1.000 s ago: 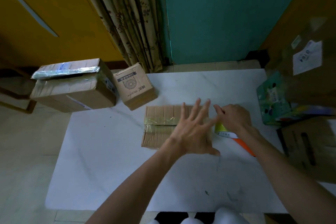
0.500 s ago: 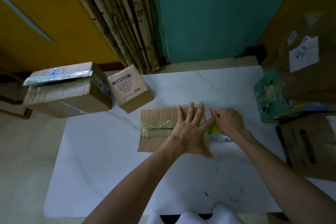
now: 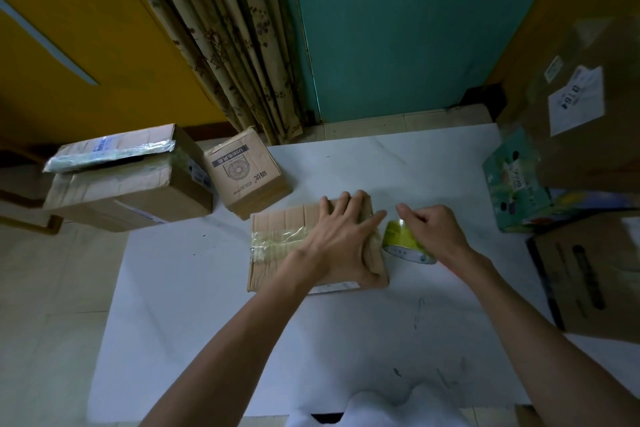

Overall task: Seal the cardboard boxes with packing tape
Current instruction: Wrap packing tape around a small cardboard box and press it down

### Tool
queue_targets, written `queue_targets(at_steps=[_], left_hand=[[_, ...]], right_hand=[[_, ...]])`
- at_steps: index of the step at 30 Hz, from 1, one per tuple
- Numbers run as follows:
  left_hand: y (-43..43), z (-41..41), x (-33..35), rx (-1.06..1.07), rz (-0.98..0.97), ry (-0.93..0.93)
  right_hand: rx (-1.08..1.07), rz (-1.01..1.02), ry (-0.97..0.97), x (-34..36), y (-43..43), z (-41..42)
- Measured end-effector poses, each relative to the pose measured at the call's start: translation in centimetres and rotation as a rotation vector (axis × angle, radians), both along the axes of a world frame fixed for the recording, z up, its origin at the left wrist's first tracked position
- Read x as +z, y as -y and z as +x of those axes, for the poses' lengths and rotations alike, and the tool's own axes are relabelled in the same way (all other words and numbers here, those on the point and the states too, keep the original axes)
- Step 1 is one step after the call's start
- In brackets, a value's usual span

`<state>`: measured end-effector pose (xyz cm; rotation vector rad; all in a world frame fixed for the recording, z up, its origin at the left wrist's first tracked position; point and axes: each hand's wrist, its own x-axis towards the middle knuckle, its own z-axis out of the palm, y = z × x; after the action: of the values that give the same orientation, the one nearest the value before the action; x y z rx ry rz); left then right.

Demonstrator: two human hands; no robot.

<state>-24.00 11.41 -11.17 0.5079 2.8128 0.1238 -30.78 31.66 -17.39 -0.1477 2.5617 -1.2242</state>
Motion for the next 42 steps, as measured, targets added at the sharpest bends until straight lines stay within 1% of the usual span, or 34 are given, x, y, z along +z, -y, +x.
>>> queue_targets(at_steps=[2,4,6,8,13,14,16,18,22,26,27,29,32,35,37,39,42], left_hand=[[1.0,0.5,0.6,-0.008,0.007,0.009],[2.1,1.1,1.2,-0.007,0.021,0.023],[3.0,1.6,1.4,-0.027,0.030,0.034],[3.3,2.3,1.5,-0.055,0.036,0.017],[4.4,3.3,1.7,-0.017,0.140,-0.038],[5.0,3.4,1.9,0.002,0.163,-0.048],[6.6,3.6,2.3,0.066,0.225,-0.064],[7.9,3.8,2.5,0.133,0.298,-0.096],[9.4,5.0,0.9,0.177,0.454,-0.254],[9.2,6.2,-0.3,0.269,0.662,-0.441],[9.1,6.4,-0.5,0.295,0.700,-0.467],[9.2,6.8,-0.8,0.322,0.742,-0.488],[10.3,7.5,-0.6,0.321,0.758,-0.419],[12.5,8.7,0.5,0.340,0.729,-0.274],[14.0,9.4,1.9,0.392,0.623,-0.145],[14.9,9.8,3.6,0.444,0.424,-0.051],[14.5,9.9,6.2,0.555,0.044,0.099]], right_hand=[[0.055,0.046,-0.069,1.0,0.5,-0.5],[0.171,0.222,-0.098,1.4,1.3,-0.6],[0.238,0.411,-0.044,0.8,1.8,-0.2],[0.222,0.439,0.034,0.0,2.1,0.2],[0.202,0.288,0.125,-0.2,3.1,0.3],[0.181,0.222,0.153,-0.1,3.0,0.2],[0.086,0.021,0.205,0.5,2.7,-0.1],[0.026,-0.135,0.182,1.5,2.8,-0.1],[-0.048,-0.375,0.091,3.3,4.1,0.8],[-0.267,-0.600,0.067,5.9,4.2,0.2],[-0.283,-0.642,0.043,6.6,4.1,0.0],[-0.249,-0.653,-0.025,7.7,4.5,-0.3],[-0.184,-0.606,-0.067,8.7,5.7,-0.1],[-0.120,-0.629,-0.061,9.7,7.3,0.4],[-0.050,-0.654,-0.059,10.3,8.4,0.9],[0.020,-0.659,-0.059,10.8,9.6,1.4],[0.135,-0.637,-0.050,11.6,11.7,2.3]])
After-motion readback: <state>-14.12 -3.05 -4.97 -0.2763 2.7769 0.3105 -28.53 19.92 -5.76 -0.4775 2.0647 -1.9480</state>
